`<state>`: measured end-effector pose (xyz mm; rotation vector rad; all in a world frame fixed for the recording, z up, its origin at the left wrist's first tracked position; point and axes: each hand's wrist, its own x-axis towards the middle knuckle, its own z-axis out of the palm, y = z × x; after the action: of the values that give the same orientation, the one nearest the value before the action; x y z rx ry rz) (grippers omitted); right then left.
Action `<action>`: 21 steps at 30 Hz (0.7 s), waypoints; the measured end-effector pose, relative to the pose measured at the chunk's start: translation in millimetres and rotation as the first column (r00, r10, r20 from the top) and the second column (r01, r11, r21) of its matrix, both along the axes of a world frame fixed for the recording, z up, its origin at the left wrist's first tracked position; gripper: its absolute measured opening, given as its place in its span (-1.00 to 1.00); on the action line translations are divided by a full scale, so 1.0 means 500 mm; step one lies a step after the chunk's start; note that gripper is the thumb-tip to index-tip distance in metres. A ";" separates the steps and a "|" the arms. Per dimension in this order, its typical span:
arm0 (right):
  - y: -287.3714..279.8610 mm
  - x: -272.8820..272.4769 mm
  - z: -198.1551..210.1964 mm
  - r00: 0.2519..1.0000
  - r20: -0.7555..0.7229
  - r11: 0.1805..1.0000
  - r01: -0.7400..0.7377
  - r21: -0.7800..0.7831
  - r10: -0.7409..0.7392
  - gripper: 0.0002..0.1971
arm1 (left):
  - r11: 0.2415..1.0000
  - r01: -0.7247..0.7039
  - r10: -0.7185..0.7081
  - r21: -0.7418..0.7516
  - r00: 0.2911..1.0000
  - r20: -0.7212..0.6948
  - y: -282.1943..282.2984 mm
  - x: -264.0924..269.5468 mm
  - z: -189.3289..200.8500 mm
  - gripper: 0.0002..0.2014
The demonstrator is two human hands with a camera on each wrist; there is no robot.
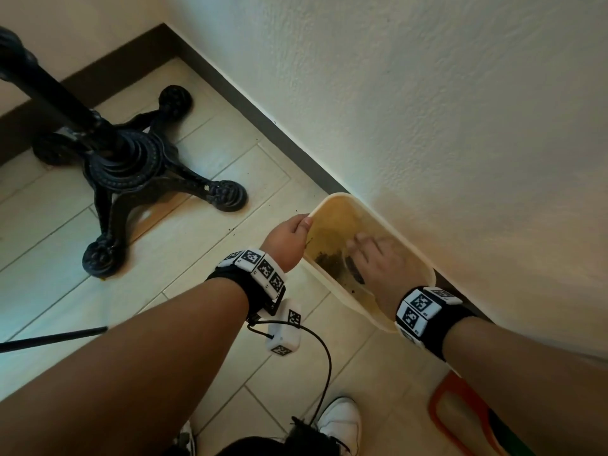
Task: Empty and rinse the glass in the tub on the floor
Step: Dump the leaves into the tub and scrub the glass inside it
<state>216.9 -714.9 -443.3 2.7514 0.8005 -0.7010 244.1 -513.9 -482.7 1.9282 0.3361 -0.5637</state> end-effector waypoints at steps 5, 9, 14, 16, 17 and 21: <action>-0.001 0.011 0.003 0.999 0.038 0.999 0.005 0.040 -0.006 -0.11 | 1.000 0.018 -0.018 0.004 1.000 0.009 0.001 0.002 -0.006 -0.59; -0.007 0.005 -0.007 0.998 0.028 0.992 0.057 0.110 -0.060 -0.08 | 1.000 0.006 -0.007 0.022 1.000 0.019 0.001 0.002 -0.005 -0.59; -0.009 -0.003 -0.025 0.997 0.047 0.986 0.054 0.157 -0.062 -0.03 | 0.996 0.027 -0.032 0.084 0.997 0.070 0.004 0.010 -0.005 -0.60; -0.009 -0.004 -0.027 0.998 0.068 0.989 0.001 0.148 -0.011 -0.04 | 0.995 0.041 -0.048 0.093 0.997 0.068 0.004 0.013 -0.002 -0.60; -0.009 -0.003 -0.026 0.997 0.077 0.989 -0.006 0.147 -0.005 -0.03 | 0.994 0.049 -0.056 0.094 0.996 0.065 0.004 0.015 -0.002 -0.60; -0.013 0.002 -0.026 0.996 0.087 0.991 -0.034 0.130 0.023 -0.06 | 0.993 0.054 -0.061 0.101 0.996 0.062 0.002 0.017 -0.004 -0.59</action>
<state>217.8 -721.2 -456.5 2.8579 0.8954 -0.5398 252.3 -512.8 -484.7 2.0529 0.2722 -0.5297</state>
